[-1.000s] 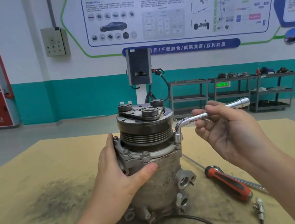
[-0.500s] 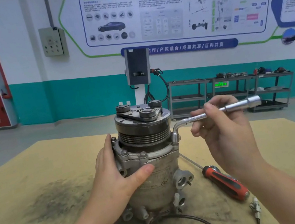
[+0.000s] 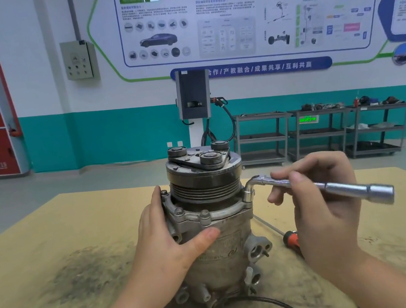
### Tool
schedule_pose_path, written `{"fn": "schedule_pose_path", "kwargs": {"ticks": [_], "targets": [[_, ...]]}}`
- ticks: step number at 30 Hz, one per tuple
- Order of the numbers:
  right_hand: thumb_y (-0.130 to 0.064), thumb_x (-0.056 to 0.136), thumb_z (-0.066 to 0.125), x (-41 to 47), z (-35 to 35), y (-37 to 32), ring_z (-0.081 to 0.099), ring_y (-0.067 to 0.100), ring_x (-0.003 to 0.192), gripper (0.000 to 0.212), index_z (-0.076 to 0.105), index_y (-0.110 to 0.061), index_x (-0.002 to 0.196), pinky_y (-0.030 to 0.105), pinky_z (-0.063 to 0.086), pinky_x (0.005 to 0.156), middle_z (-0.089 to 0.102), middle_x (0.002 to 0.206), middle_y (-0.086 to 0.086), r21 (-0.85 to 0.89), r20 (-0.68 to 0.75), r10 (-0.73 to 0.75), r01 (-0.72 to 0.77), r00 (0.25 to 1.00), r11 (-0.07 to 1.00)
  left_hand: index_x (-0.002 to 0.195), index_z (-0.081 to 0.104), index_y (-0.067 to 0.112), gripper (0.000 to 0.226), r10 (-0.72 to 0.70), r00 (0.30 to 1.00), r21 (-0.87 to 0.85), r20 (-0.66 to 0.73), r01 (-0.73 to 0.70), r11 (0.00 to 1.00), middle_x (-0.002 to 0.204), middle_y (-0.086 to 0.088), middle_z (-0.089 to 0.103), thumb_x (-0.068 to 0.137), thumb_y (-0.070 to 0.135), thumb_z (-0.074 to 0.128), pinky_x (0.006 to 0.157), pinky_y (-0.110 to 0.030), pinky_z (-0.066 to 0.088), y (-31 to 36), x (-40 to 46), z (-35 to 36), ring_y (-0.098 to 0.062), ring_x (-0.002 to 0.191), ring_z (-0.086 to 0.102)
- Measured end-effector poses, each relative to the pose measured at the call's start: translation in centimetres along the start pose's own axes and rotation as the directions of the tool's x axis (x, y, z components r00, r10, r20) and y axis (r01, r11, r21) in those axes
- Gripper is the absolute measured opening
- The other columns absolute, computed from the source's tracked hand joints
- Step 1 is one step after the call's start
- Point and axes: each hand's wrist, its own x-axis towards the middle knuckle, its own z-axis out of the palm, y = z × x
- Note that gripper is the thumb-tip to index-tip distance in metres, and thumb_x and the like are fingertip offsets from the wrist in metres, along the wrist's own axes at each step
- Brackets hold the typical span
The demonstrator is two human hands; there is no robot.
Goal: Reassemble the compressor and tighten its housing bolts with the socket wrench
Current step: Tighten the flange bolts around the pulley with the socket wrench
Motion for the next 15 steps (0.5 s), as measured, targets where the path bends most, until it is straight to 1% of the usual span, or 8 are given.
{"fn": "schedule_pose_path", "kwargs": {"ticks": [2,3,6,9,12,13,14,15], "targets": [[-0.014,0.089,0.052,-0.2,0.4,-0.2,0.063,0.015,0.065,0.028,0.054,-0.041,0.097,0.022,0.053,0.063,0.061,0.082,-0.003,-0.174,0.133,-0.116,0.138,0.984,0.975,0.155,0.005,0.036,0.145,-0.004,1.0,0.012,-0.005,0.004,1.0,0.139,0.025,0.028,0.035,0.1,0.053,0.118,-0.039,0.029,-0.1,0.0,0.0,-0.004,0.139,0.031],[-0.014,0.09,0.053,-0.1,0.5,-0.4,0.062,0.012,0.068,0.026,0.054,-0.038,0.099,0.021,0.053,0.064,0.06,0.083,-0.004,-0.238,0.195,-0.147,0.192,0.97,0.952,0.155,0.005,0.036,0.144,-0.001,1.0,0.013,-0.006,0.001,1.0,0.138,0.026,0.028,0.035,0.1,0.054,0.117,-0.037,0.029,-0.1,0.0,0.0,-0.004,0.139,0.03],[-0.011,0.089,0.058,0.0,0.9,-0.7,0.058,0.01,0.074,0.01,0.057,-0.015,0.098,0.017,0.05,0.067,0.06,0.083,0.005,-0.387,0.352,-0.226,0.361,0.908,0.849,0.155,0.008,0.035,0.141,0.012,1.0,0.002,-0.019,-0.012,1.0,0.137,0.025,0.03,0.038,0.093,0.06,0.117,-0.037,0.029,-0.1,0.1,0.1,-0.004,0.139,0.031],[-0.016,0.091,0.058,0.2,1.2,-1.3,0.055,0.006,0.08,0.013,0.066,-0.006,0.094,0.015,0.047,0.071,0.06,0.087,0.005,-0.493,0.436,-0.205,0.424,0.876,0.76,0.155,0.012,0.033,0.142,0.004,1.0,-0.005,-0.013,-0.004,1.0,0.144,0.018,0.034,0.037,0.093,0.061,0.116,-0.045,0.032,-0.2,0.2,0.2,-0.009,0.14,0.034],[-0.021,0.092,0.056,0.9,1.2,-1.9,0.058,0.001,0.083,0.016,0.067,-0.011,0.097,0.015,0.05,0.074,0.063,0.089,-0.002,-0.518,0.427,-0.159,0.385,0.89,0.764,0.156,0.009,0.033,0.146,0.005,1.0,-0.001,-0.014,-0.005,1.0,0.147,0.018,0.031,0.034,0.1,0.055,0.117,-0.045,0.032,-0.1,0.1,0.1,-0.008,0.14,0.033],[-0.023,0.093,0.055,1.3,1.1,-2.1,0.061,0.003,0.081,0.013,0.065,-0.018,0.099,0.019,0.053,0.072,0.065,0.086,-0.005,-0.497,0.356,-0.133,0.308,0.925,0.811,0.156,0.009,0.033,0.147,0.005,1.0,0.0,-0.013,-0.005,1.0,0.147,0.019,0.03,0.033,0.101,0.054,0.117,-0.044,0.031,0.0,0.1,0.1,-0.007,0.14,0.032],[-0.024,0.094,0.055,1.7,1.0,-2.4,0.064,0.006,0.076,0.008,0.06,-0.027,0.1,0.021,0.054,0.069,0.066,0.083,-0.006,-0.425,0.253,-0.067,0.173,0.965,0.889,0.156,0.008,0.033,0.147,0.005,1.0,0.0,-0.013,-0.005,1.0,0.145,0.02,0.03,0.034,0.1,0.054,0.117,-0.043,0.031,0.0,0.0,0.1,-0.007,0.14,0.032],[-0.022,0.096,0.054,2.1,0.9,-2.5,0.067,0.012,0.071,0.01,0.054,-0.031,0.1,0.024,0.055,0.066,0.068,0.082,0.0,-0.305,0.137,0.028,0.016,0.99,0.952,0.156,0.008,0.033,0.145,0.005,1.0,0.0,-0.012,-0.005,1.0,0.143,0.021,0.03,0.035,0.097,0.057,0.117,-0.042,0.031,0.0,0.0,0.1,-0.006,0.139,0.032]]}}
